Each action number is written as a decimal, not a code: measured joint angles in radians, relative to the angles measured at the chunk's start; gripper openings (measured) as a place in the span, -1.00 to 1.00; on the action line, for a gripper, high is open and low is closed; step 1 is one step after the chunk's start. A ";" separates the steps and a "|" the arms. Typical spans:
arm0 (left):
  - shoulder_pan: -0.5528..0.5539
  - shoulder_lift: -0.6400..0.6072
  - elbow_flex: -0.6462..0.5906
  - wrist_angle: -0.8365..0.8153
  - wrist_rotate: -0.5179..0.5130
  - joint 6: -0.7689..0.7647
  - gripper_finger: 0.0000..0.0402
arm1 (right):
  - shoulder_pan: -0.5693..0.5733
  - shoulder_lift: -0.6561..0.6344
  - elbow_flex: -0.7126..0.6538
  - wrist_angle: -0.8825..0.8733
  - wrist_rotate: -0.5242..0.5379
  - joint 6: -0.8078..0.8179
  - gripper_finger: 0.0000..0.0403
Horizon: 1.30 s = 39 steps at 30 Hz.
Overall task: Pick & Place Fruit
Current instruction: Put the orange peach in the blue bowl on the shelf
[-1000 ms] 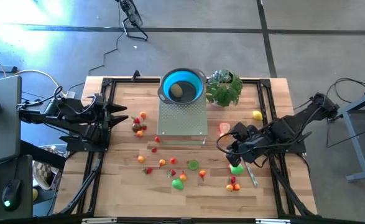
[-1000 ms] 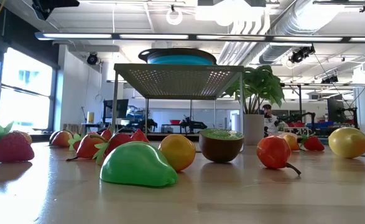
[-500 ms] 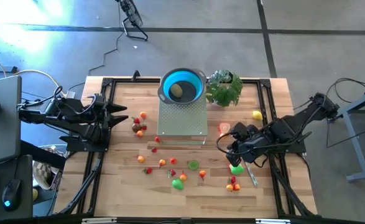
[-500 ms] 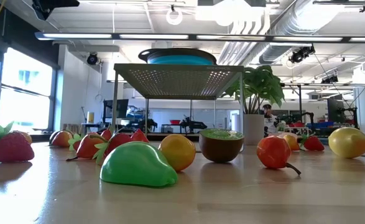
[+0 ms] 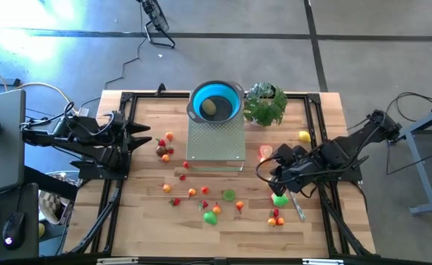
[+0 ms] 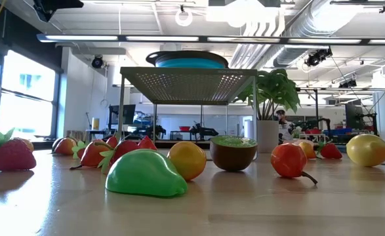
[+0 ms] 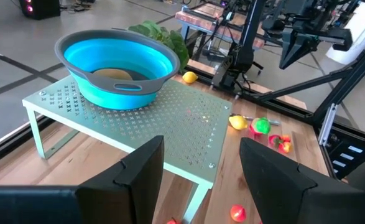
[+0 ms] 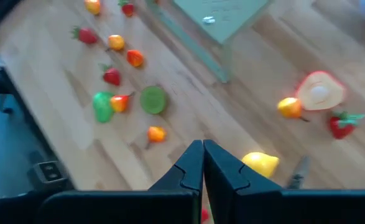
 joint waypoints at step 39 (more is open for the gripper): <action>0.000 0.000 0.000 -0.002 0.000 0.000 0.02 | -0.249 -0.138 -0.406 0.395 -0.269 -0.268 -0.99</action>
